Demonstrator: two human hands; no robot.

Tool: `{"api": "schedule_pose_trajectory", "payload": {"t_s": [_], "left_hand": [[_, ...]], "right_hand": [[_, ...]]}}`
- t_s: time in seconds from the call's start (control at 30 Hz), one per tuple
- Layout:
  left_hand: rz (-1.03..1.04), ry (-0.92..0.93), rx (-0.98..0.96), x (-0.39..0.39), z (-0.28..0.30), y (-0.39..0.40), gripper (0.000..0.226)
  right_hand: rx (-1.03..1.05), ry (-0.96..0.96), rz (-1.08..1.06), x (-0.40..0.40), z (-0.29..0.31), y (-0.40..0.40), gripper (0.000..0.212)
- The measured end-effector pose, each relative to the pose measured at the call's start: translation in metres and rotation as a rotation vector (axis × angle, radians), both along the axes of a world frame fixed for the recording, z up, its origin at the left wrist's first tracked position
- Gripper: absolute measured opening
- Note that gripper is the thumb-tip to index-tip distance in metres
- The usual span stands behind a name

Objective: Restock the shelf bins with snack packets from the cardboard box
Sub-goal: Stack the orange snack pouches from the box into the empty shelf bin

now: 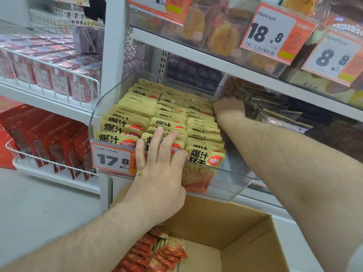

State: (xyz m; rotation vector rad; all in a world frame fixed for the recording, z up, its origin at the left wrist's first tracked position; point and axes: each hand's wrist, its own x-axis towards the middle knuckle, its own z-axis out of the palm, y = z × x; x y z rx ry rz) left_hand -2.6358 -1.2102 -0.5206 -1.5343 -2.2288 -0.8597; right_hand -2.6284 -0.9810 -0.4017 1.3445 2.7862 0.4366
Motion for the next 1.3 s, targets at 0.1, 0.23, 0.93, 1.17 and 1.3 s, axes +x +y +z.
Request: {"api": "schedule_pose_trajectory", "payload": {"t_s": [0.1, 0.23, 0.93, 1.17, 1.3], "left_hand": [[0.001, -0.014, -0.012, 0.000, 0.001, -0.001, 0.053], [0.012, -0.009, -0.039, 0.001, 0.001, -0.001, 0.054], [-0.203, -0.075, -0.076, 0.044, 0.020, -0.020, 0.047], [-0.297, -0.277, -0.396, 0.056, 0.001, -0.026, 0.032], [-0.283, -0.249, -0.724, 0.059, -0.029, -0.028, 0.029]], "right_hand": [[-0.057, 0.111, -0.007, 0.003, -0.007, 0.002, 0.029], [-0.103, 0.163, 0.016, 0.009, -0.006, -0.005, 0.032], [0.121, 0.738, 0.230, 0.099, -0.010, -0.079, 0.020], [0.191, 1.018, 0.626, 0.136, -0.088, -0.147, 0.011], [-0.059, 1.108, 0.547, 0.156, -0.163, -0.171, 0.007]]}}
